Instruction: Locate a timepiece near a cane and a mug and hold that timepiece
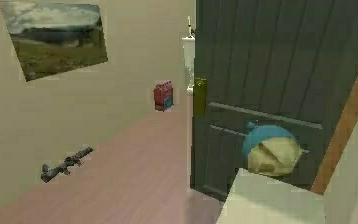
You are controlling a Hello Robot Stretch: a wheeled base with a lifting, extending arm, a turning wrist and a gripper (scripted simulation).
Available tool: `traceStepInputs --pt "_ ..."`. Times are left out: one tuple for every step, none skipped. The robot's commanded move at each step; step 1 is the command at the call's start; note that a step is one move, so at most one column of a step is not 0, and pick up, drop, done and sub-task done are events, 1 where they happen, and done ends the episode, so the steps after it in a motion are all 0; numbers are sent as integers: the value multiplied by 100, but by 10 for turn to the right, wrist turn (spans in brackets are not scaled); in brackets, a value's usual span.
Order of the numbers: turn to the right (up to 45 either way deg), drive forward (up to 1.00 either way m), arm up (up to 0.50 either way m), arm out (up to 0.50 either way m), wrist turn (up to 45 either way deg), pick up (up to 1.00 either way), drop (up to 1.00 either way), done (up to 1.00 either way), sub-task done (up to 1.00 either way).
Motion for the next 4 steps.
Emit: traceStepInputs --pt "-450 0 0 0 0 0 0 0 0" --pt "-330 0 0 0 0 0 0 0 0" --pt "0 45 0 0 0 0 0 0 0" --pt "-450 0 0 0 0 0 0 0 0"
